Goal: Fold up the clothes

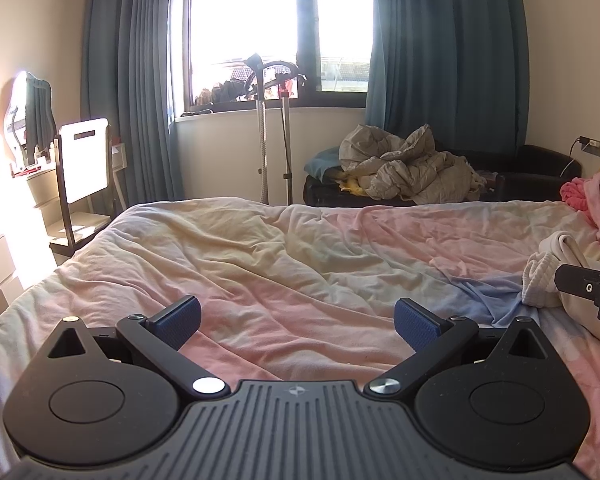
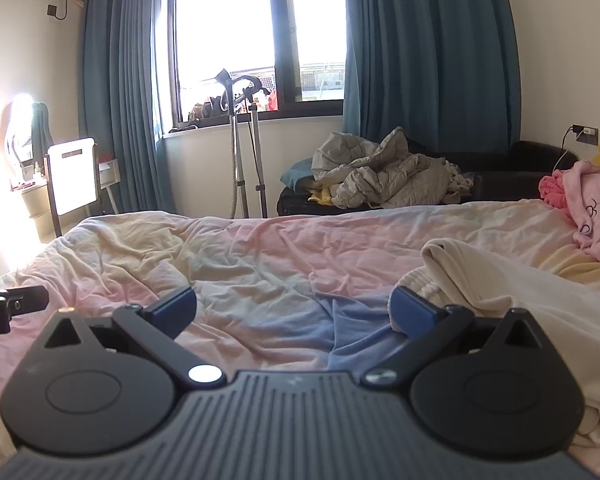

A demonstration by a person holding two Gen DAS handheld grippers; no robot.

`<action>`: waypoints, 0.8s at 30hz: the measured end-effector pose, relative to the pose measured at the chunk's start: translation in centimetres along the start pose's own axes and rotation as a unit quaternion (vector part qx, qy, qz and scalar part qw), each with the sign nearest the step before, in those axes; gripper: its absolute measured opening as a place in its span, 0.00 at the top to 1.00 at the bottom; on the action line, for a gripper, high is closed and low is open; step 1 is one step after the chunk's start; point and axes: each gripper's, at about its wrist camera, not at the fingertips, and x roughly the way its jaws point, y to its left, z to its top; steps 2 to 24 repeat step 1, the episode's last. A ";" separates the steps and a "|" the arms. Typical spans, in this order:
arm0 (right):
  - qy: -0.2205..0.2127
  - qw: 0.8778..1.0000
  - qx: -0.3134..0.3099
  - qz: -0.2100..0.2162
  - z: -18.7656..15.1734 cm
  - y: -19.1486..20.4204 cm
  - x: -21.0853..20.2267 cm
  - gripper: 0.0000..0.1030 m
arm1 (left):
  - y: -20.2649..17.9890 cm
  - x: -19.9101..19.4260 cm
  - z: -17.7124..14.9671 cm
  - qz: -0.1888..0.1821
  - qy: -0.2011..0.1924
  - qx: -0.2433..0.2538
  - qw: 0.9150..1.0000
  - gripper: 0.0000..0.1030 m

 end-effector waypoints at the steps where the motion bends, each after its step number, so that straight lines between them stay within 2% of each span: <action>1: 0.000 1.000 0.000 0.000 0.0 0.0 0.0 0.00 | 0.0 0.0 0.0 0.000 0.000 0.000 1.000 0.00; 24: 0.000 1.000 0.000 0.000 0.0 0.0 0.0 0.00 | 0.0 0.0 0.0 0.000 0.000 0.000 1.000 0.00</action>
